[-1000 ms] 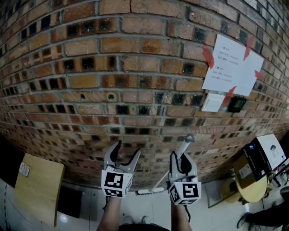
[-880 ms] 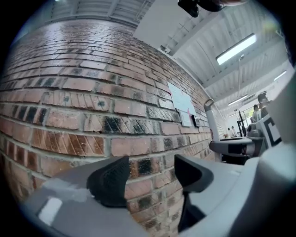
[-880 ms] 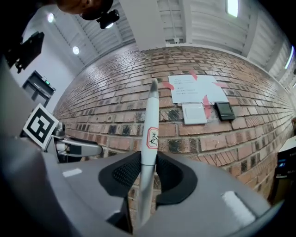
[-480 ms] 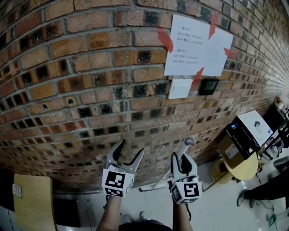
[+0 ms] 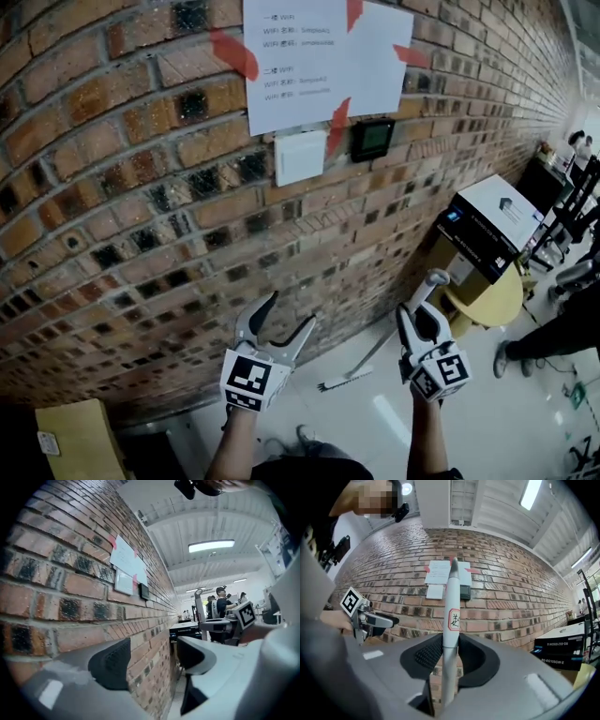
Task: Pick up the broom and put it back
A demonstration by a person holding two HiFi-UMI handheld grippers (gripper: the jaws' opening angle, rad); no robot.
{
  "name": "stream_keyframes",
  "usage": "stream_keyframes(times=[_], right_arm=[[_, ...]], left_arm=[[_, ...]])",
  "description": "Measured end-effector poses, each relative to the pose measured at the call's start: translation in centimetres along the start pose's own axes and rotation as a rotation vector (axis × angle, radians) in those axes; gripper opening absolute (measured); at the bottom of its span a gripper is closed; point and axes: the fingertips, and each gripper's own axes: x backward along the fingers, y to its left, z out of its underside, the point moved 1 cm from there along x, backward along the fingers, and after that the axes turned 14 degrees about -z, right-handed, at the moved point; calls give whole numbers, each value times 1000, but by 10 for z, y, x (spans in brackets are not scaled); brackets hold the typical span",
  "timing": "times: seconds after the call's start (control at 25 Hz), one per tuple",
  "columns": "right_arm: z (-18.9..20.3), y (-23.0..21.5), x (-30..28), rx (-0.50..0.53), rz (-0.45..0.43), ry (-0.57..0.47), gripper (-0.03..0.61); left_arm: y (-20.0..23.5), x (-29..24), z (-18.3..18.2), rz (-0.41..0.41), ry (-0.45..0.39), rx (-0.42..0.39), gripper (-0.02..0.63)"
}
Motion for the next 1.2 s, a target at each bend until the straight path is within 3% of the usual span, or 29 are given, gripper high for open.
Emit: stream_keyframes(times=[0.12, 0.32, 0.52, 0.8, 1.2], right_arm=[[14, -19, 32, -12, -50, 61, 106], [49, -41, 74, -35, -118, 167, 106], [130, -52, 95, -30, -135, 342, 106], [252, -34, 87, 26, -266, 641, 106], [407, -28, 37, -134, -252, 760, 104]], left_arm=[[-23, -9, 11, 74, 35, -2, 322], [-44, -27, 35, 124, 91, 0, 322], [-57, -46, 67, 154, 158, 5, 322], [-66, -67, 94, 162, 223, 22, 322], [-54, -69, 141, 99, 335, 44, 322]])
